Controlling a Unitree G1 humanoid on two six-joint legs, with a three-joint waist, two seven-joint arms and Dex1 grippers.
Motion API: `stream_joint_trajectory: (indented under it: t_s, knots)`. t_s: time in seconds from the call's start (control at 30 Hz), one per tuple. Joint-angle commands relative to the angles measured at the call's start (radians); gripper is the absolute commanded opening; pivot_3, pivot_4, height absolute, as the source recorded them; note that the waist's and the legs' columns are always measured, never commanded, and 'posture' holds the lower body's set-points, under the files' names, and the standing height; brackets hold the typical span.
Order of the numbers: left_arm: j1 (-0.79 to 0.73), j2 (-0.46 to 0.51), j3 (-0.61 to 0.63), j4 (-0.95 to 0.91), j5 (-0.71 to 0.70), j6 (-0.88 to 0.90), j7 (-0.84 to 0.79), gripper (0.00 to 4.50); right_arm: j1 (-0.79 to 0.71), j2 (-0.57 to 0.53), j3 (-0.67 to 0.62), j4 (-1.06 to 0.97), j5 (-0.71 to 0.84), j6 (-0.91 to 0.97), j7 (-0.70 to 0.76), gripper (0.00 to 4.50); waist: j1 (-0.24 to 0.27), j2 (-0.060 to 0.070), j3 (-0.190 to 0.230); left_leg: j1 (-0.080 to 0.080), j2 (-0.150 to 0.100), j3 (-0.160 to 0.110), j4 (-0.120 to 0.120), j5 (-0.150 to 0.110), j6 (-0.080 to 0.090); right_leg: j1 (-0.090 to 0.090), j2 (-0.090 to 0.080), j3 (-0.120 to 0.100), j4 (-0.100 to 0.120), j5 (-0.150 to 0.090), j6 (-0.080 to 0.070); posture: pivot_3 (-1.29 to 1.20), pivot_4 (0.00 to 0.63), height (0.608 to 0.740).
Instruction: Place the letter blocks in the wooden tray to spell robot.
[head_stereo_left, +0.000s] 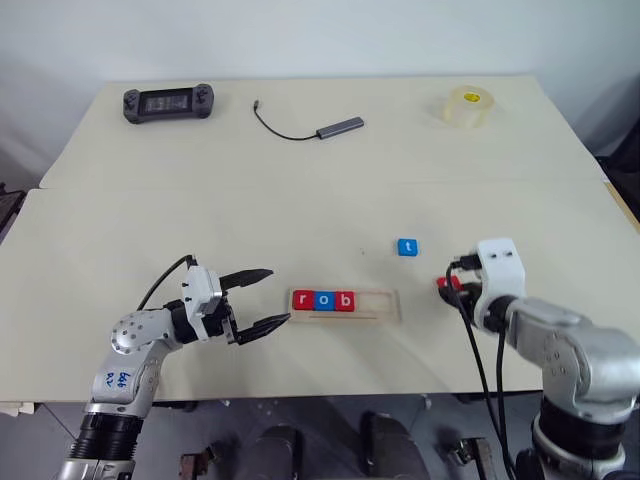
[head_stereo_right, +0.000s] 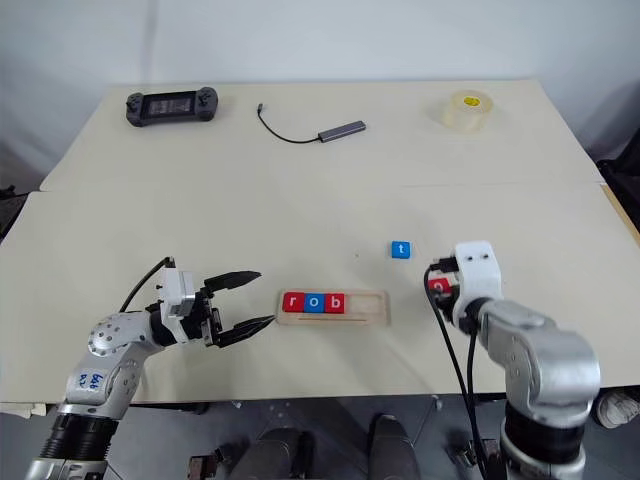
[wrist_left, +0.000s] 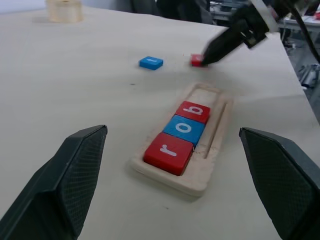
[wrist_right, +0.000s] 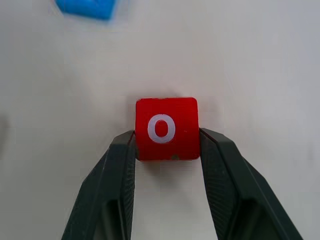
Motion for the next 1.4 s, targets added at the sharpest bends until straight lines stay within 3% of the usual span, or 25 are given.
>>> stream_joint_trajectory:
  t_s: [0.03, 0.13, 0.23, 0.37, 0.43, 0.5, 0.57, 0.63, 0.7, 0.87, 1.07, 1.17, 1.33, 1.4]
  knots:
    - [-0.020, 0.011, 0.004, 0.010, -0.010, 0.004, -0.033, 4.50, 0.051, 0.057, 0.005, -0.083, 0.005, 0.012, -0.048, 1.47, 0.000, -0.001, 0.000, 0.000, 0.000, 0.000, 0.000, 0.000, 0.000, 0.000, 0.000, 0.000, 0.000, 0.000, 0.000, 0.00, 0.150, 0.740]
    - [-0.031, 0.015, 0.006, 0.025, -0.009, 0.004, -0.048, 4.50, 0.070, 0.096, 0.010, -0.105, 0.017, 0.012, -0.069, 1.47, 0.000, -0.001, -0.001, 0.001, 0.001, 0.000, 0.000, 0.000, 0.000, 0.000, 0.001, 0.000, 0.001, 0.000, 0.000, 0.00, 0.150, 0.740]
    - [-0.029, 0.024, 0.015, 0.027, -0.009, 0.007, -0.060, 4.50, 0.076, 0.057, -0.004, -0.124, 0.069, 0.012, -0.014, 2.40, 0.000, -0.001, -0.001, 0.001, 0.001, 0.000, 0.000, 0.000, 0.000, 0.000, 0.001, 0.000, 0.000, 0.000, 0.000, 0.00, 0.150, 0.740]
    - [-0.017, 0.029, 0.025, 0.022, -0.009, 0.002, -0.060, 4.50, 0.061, -0.187, -0.054, -0.065, 0.186, 0.011, 0.177, 3.66, 0.002, -0.001, 0.000, 0.001, 0.000, 0.000, 0.000, 0.000, 0.001, 0.001, 0.000, 0.000, 0.000, 0.000, 0.000, 0.00, 0.150, 0.740]
    - [-0.010, 0.031, 0.029, 0.013, -0.010, -0.002, -0.056, 4.50, 0.073, -0.378, -0.043, 0.010, 0.211, -0.098, 0.311, 3.66, 0.004, -0.001, 0.000, 0.001, 0.000, 0.000, 0.000, 0.001, 0.001, 0.001, 0.000, 0.000, -0.001, 0.000, 0.000, 0.00, 0.150, 0.740]
    - [-0.005, 0.030, 0.034, 0.005, -0.012, -0.006, -0.054, 4.50, 0.108, -0.532, 0.002, 0.078, 0.196, -0.325, 0.459, 3.66, 0.005, -0.001, 0.000, 0.001, -0.002, 0.000, 0.000, 0.001, 0.003, 0.001, -0.001, 0.000, -0.003, 0.000, 0.000, 0.00, 0.150, 0.740]
    - [-0.001, 0.032, 0.039, 0.006, -0.012, -0.010, -0.060, 4.50, 0.127, -0.591, 0.029, 0.117, 0.198, -0.447, 0.529, 3.66, 0.004, -0.003, -0.001, 0.001, 0.000, 0.000, -0.001, 0.000, 0.003, 0.003, 0.000, -0.001, -0.008, 0.000, 0.001, 0.00, 0.150, 0.740]
    - [0.007, 0.034, 0.039, -0.009, -0.014, -0.014, -0.066, 4.50, 0.139, -0.648, 0.057, 0.229, 0.171, -0.722, 0.717, 3.66, 0.001, -0.004, -0.001, 0.001, 0.002, 0.000, -0.001, 0.000, 0.002, 0.003, 0.001, -0.001, -0.008, 0.000, 0.001, 0.00, 0.150, 0.740]
    - [0.015, 0.038, 0.037, -0.025, -0.015, -0.017, -0.075, 4.50, 0.119, -0.675, 0.096, 0.361, 0.142, -0.958, 0.869, 3.66, 0.000, -0.004, 0.000, 0.002, 0.001, 0.002, -0.001, 0.000, 0.002, 0.003, 0.001, 0.000, -0.008, 0.001, 0.001, 0.00, 0.150, 0.740]
    - [0.033, 0.045, 0.038, -0.067, -0.019, -0.016, -0.082, 4.50, -0.019, -0.680, 0.253, 0.676, 0.042, -1.266, 1.064, 3.66, 0.002, -0.004, 0.000, 0.002, 0.001, 0.003, 0.001, 0.000, 0.003, 0.004, 0.000, 0.000, -0.009, 0.001, 0.002, 0.00, 0.150, 0.740]
    - [0.069, 0.056, 0.051, -0.122, -0.020, -0.006, -0.064, 4.50, -0.151, -0.646, 0.391, 0.936, -0.076, -1.468, 1.165, 3.66, 0.003, -0.004, 0.000, 0.003, 0.001, 0.002, 0.001, 0.000, 0.002, 0.005, -0.001, -0.001, -0.010, 0.001, 0.002, 0.00, 0.150, 0.740]
    - [0.084, 0.060, 0.059, -0.139, -0.019, -0.003, -0.052, 4.50, -0.181, -0.625, 0.410, 0.981, -0.085, -1.491, 1.191, 3.09, 0.003, -0.004, 0.000, 0.002, 0.001, 0.001, 0.001, 0.000, 0.002, 0.005, -0.001, -0.001, -0.010, 0.001, 0.002, 0.00, 0.150, 0.740]
    - [0.095, 0.061, 0.064, -0.151, -0.017, -0.002, -0.036, 4.50, -0.205, -0.600, 0.411, 1.002, -0.098, -1.519, 1.193, 1.47, 0.003, -0.004, 0.000, 0.003, 0.001, 0.001, 0.001, 0.000, 0.001, 0.005, -0.001, -0.001, -0.010, 0.001, 0.002, 0.00, 0.150, 0.740]
    - [0.095, 0.061, 0.064, -0.151, -0.017, -0.003, -0.033, 4.50, -0.222, -0.596, 0.397, 0.973, -0.082, -1.499, 1.190, 1.46, 0.003, -0.004, 0.000, 0.003, 0.001, 0.001, 0.002, 0.000, 0.001, 0.005, -0.001, -0.001, -0.010, 0.001, 0.002, 0.00, 0.150, 0.740]
